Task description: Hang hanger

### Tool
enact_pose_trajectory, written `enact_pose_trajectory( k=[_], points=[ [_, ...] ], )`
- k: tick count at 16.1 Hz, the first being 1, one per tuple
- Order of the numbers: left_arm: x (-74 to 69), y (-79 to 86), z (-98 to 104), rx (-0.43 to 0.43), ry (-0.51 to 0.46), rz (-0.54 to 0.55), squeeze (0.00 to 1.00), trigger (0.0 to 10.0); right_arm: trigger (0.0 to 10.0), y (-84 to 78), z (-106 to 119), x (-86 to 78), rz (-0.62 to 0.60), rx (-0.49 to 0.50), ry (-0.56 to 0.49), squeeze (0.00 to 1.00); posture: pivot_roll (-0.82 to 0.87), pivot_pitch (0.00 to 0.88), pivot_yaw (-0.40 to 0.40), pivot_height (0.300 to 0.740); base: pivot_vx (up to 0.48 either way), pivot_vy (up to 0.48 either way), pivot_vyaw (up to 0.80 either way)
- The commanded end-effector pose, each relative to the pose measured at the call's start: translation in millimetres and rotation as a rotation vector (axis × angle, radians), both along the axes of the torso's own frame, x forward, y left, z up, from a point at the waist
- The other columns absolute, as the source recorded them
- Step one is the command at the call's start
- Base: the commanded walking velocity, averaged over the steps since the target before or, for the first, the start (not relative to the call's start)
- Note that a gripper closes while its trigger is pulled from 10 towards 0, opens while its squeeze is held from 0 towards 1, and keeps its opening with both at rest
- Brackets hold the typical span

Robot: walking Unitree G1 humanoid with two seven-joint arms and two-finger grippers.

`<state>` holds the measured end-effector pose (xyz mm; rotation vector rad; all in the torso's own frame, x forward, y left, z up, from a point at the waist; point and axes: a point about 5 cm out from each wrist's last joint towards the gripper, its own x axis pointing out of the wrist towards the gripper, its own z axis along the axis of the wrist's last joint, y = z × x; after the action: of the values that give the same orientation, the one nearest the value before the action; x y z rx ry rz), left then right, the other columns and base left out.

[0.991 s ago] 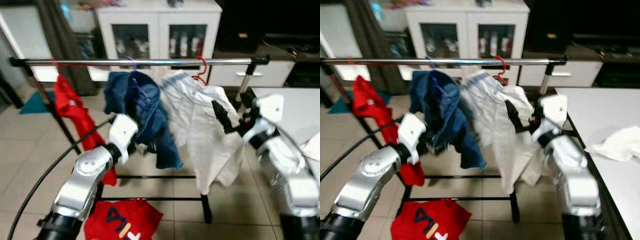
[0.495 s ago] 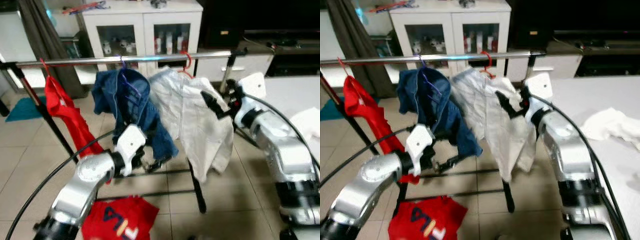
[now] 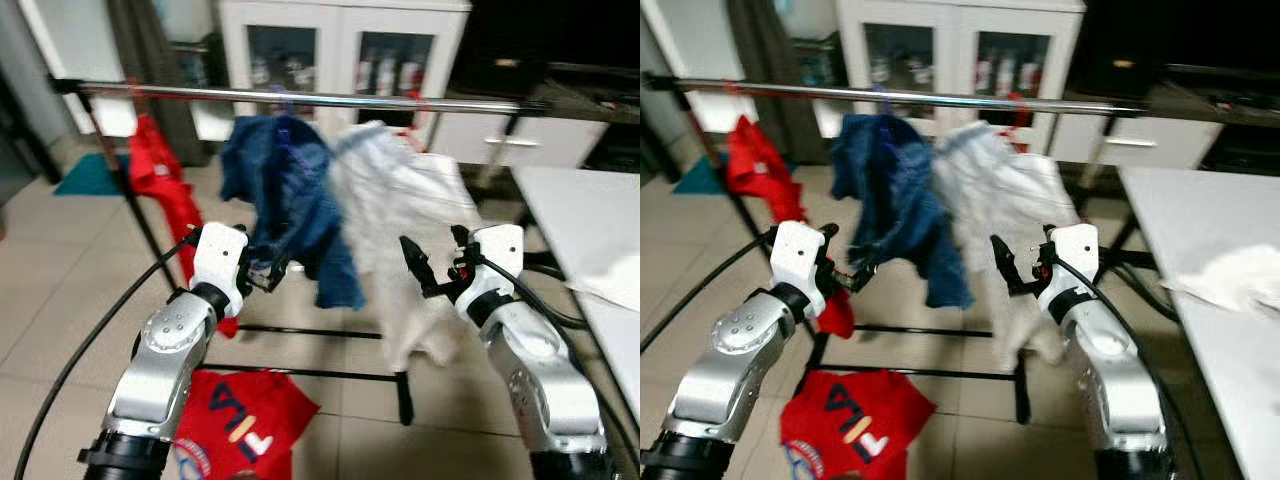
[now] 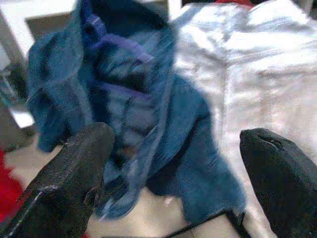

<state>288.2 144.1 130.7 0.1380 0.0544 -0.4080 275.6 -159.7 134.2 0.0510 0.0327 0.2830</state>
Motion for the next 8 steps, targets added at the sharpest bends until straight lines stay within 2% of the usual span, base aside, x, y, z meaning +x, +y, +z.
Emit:
enact_pose_trajectory(
  k=[1,2,3,4,7,8],
  points=[
    [3.6,-7.4,4.2,-0.006,-0.023,-0.005,0.84,10.0,10.0,-7.9,2.5,-2.5,-0.050,0.014,-0.014,0.00,-0.03,0.000,0.022,0.740,0.000,-0.480,0.00],
    [4.6,-7.2,4.6,-0.001,-0.030,0.004,0.83,10.0,10.0,-7.0,2.6,-3.6,-0.052,0.013,-0.014,0.00,-0.04,0.000,0.031,0.740,0.000,-0.480,0.00],
    [5.2,-8.1,5.3,-0.023,-0.037,0.011,0.83,10.0,10.0,-6.2,3.6,-5.4,-0.055,0.012,-0.017,0.00,-0.04,0.000,0.031,0.740,0.000,0.000,0.00],
    [5.8,-8.8,7.0,-0.027,-0.058,0.023,0.67,10.0,10.0,-6.8,5.2,-9.6,-0.076,0.006,-0.027,0.00,-0.04,0.000,0.032,0.740,0.000,0.000,0.00],
    [5.5,-6.9,5.2,0.009,-0.057,0.044,0.70,10.0,10.0,-14.2,4.0,-16.7,-0.126,-0.015,-0.040,0.00,-0.03,0.000,0.029,0.740,0.000,0.000,0.00],
    [4.0,-7.3,5.0,0.003,-0.064,0.038,0.71,10.0,10.0,-13.5,4.7,-15.4,-0.123,-0.024,-0.041,0.00,-0.03,0.000,0.026,0.740,0.300,0.000,0.00]
  ],
)
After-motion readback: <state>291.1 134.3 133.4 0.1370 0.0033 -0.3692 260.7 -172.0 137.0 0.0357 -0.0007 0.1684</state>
